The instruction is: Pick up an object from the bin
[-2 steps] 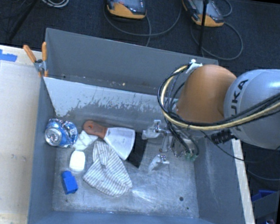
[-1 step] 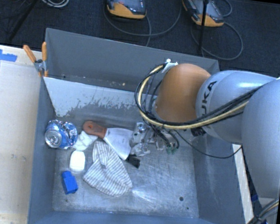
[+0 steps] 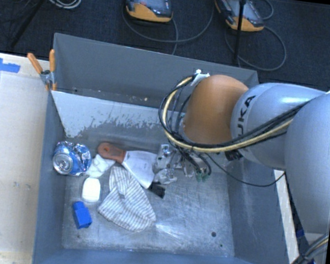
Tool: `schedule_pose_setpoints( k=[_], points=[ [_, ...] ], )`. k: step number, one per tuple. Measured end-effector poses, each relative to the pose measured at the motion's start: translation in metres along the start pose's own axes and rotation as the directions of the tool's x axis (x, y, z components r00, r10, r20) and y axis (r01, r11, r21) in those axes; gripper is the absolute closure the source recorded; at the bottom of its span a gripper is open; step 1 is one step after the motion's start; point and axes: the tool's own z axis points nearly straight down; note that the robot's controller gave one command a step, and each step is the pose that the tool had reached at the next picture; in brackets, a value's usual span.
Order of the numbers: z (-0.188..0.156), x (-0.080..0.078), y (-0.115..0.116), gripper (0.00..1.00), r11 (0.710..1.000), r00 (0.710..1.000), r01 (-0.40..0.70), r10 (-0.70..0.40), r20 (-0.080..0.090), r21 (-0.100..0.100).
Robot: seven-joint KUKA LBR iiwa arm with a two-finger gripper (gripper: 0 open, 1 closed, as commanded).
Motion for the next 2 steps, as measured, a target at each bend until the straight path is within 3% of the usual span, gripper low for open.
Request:
schedule_pose_setpoints(
  k=[1, 2],
  points=[
    [-0.031, 0.006, 0.009, 1.0, 1.0, 1.0, 0.023, -0.023, -0.001, -0.009],
    [-0.092, 0.025, 0.004, 1.0, 0.998, 0.998, 0.058, -0.058, 0.003, -0.01]
  ],
)
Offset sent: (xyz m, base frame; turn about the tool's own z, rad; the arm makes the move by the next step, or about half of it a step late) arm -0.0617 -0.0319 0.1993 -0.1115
